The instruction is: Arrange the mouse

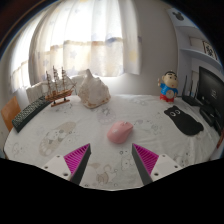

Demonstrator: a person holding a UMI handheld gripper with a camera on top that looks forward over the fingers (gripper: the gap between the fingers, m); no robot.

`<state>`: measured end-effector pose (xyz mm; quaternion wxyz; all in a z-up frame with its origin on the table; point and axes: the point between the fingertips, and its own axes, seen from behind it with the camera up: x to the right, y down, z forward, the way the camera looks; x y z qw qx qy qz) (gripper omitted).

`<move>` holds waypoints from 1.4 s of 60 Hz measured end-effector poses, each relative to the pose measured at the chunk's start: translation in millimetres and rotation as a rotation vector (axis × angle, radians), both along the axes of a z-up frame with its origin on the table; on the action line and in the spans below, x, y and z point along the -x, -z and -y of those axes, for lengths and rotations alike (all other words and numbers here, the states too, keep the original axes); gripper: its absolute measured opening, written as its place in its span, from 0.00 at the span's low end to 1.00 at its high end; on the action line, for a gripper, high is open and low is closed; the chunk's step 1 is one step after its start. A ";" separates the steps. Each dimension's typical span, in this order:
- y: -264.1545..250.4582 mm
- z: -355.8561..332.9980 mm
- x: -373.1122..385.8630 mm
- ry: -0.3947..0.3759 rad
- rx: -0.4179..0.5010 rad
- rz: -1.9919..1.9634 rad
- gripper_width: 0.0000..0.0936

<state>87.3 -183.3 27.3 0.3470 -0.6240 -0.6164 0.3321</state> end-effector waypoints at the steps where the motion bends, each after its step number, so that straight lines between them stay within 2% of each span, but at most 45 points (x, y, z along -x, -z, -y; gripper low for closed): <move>1: 1.3 -1.2 4.5 0.002 0.000 0.000 0.91; 15: 25.9 -13.8 65.1 0.008 -0.010 0.010 0.91; 30: 43.5 -15.6 112.9 -0.001 0.025 0.049 0.92; 46: 42.5 -6.2 136.8 -0.083 0.018 0.054 0.89; 50: 42.8 -6.1 139.4 -0.099 0.018 0.055 0.84; 53: 43.1 -9.1 141.1 -0.101 0.007 0.053 0.75; 56: 43.4 -7.7 142.5 -0.118 0.005 0.053 0.61; 57: 42.9 -8.1 143.3 -0.123 -0.002 0.050 0.50; 63: 39.8 -6.8 144.9 -0.163 -0.046 0.064 0.47; 68: 26.0 -0.4 146.6 -0.200 -0.019 0.070 0.45; 69: 20.2 -1.4 147.8 -0.200 -0.012 0.069 0.41; 76: -46.2 -27.8 162.4 -0.163 0.036 0.003 0.41; 84: -121.3 -101.3 183.4 -0.081 0.072 -0.063 0.41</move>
